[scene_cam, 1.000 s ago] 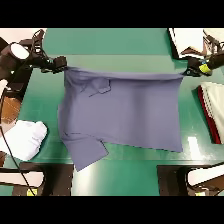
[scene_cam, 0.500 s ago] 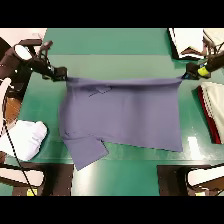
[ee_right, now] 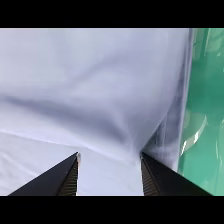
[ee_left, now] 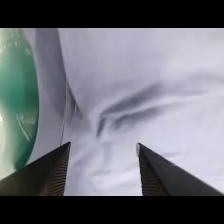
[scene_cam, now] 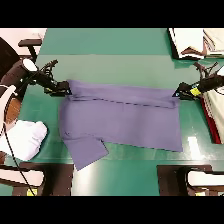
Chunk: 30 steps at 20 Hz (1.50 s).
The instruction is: Fold the shirts.
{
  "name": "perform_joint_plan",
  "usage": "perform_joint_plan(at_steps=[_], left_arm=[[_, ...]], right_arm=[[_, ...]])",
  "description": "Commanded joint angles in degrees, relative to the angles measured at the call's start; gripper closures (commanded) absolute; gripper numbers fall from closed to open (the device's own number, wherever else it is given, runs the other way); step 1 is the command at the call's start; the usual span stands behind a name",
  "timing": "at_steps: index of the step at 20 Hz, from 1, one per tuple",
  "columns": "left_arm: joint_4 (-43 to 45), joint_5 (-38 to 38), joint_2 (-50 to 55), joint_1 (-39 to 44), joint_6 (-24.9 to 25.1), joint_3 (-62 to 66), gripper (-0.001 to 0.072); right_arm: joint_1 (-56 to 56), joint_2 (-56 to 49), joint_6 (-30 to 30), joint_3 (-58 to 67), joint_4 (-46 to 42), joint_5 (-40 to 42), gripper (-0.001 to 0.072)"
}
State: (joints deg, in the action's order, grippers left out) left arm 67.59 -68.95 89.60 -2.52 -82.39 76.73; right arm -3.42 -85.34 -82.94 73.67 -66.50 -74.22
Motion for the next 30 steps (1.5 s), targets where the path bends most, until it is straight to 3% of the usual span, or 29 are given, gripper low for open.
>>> perform_joint_plan(at_steps=[1,7,11,14,20,25,26,27,28,30], left_arm=[[4.8,-4.1,-6.1,0.0,-1.5,-5.2,0.0206],[5.5,-4.9,-32.5,0.0,-5.4,-35.0,0.0205],[5.2,-6.6,-43.8,0.0,-9.4,-44.8,0.0205],[3.0,-5.5,-44.7,0.0,-9.3,-48.5,0.0205],[-7.9,3.8,-44.7,0.0,-7.1,-56.2,0.0205],[-10.4,4.7,-44.7,0.0,-7.1,-57.8,0.0207],[-11.5,4.3,-44.7,0.0,-6.5,-57.8,0.0229],[-13.4,3.5,-44.7,0.0,-3.7,-57.8,0.0515],[-15.5,2.4,-44.7,0.0,-0.2,-57.8,0.0675],[-17.0,0.5,-44.7,0.0,0.6,-57.7,0.0683]], right_arm=[[-1.3,4.6,0.5,-1.6,0.5,-0.6,0.027],[-3.2,12.3,0.5,-1.6,0.5,-0.7,0.0271],[-1.4,12.3,0.5,-1.6,0.7,-0.8,0.0271],[-0.5,12.3,0.5,-1.6,1.1,-0.7,0.0271],[-0.5,12.3,0.5,-1.6,1.6,-0.8,0.0272],[-0.5,12.3,0.5,-1.6,2.0,-1.9,0.0272],[-0.6,12.3,0.8,-1.6,1.9,-3.1,0.0272],[-1.2,12.3,1.4,-1.7,1.9,-5.0,0.0272],[-2.1,12.5,1.5,-2.2,1.9,-6.6,0.0272],[-4.9,14.4,1.5,-6.8,1.8,-8.6,0.0272]])
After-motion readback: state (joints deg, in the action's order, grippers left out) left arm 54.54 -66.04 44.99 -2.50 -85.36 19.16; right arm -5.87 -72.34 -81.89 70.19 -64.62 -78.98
